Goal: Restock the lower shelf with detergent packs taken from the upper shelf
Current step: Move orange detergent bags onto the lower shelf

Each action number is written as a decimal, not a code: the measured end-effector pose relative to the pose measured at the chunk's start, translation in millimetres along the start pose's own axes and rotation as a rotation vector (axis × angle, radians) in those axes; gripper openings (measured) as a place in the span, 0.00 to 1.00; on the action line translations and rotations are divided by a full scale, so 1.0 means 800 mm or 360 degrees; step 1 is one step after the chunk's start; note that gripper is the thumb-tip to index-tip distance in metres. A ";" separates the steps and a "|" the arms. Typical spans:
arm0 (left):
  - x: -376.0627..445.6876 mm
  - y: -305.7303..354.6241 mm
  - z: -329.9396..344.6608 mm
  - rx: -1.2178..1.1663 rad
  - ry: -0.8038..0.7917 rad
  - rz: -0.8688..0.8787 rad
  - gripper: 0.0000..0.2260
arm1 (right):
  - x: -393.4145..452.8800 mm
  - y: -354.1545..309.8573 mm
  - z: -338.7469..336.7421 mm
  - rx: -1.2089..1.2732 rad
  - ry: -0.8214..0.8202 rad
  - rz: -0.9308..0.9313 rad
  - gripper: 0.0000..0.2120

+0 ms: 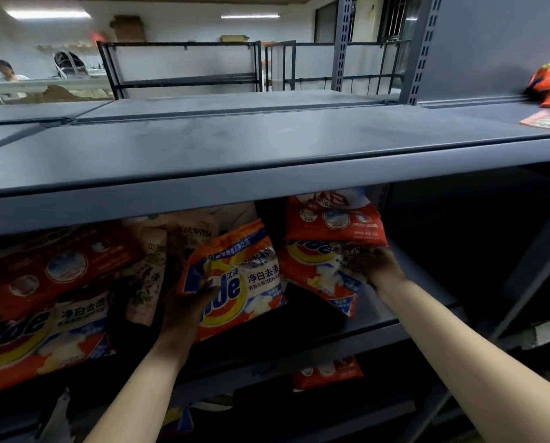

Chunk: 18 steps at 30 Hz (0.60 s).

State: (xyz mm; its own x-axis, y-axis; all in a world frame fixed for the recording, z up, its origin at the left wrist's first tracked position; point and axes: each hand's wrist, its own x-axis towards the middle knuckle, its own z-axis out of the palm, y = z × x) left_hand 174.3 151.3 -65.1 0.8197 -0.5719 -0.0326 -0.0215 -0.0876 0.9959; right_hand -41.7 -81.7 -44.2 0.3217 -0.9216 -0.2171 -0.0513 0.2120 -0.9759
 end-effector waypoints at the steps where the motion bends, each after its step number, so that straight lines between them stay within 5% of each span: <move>1: -0.001 -0.003 0.003 0.0036 0.0046 -0.0028 0.23 | -0.002 0.000 -0.001 -0.0026 -0.0006 -0.0037 0.07; 6: -0.002 0.012 0.010 0.0044 0.0162 0.0113 0.08 | -0.019 -0.005 -0.003 -0.0089 0.0144 -0.0091 0.08; 9: 0.003 0.019 0.012 0.0189 0.0244 0.0392 0.14 | -0.022 -0.014 -0.009 -0.0164 0.0251 -0.0105 0.10; 12: -0.002 0.038 0.018 0.0192 0.0339 0.0545 0.10 | -0.025 -0.022 -0.022 -0.0454 0.0372 -0.0207 0.09; 18: -0.007 0.056 0.029 0.0153 0.0407 0.0561 0.09 | -0.044 -0.021 -0.050 -0.0467 0.0523 -0.0531 0.14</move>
State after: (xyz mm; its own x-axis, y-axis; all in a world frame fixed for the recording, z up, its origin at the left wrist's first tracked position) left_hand 155.8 131.8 -22.5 0.8676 -0.3614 0.3416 -0.3684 -0.0057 0.9297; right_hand -90.2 -66.1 -20.7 0.0559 -0.9863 0.1555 -0.2735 -0.1649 -0.9476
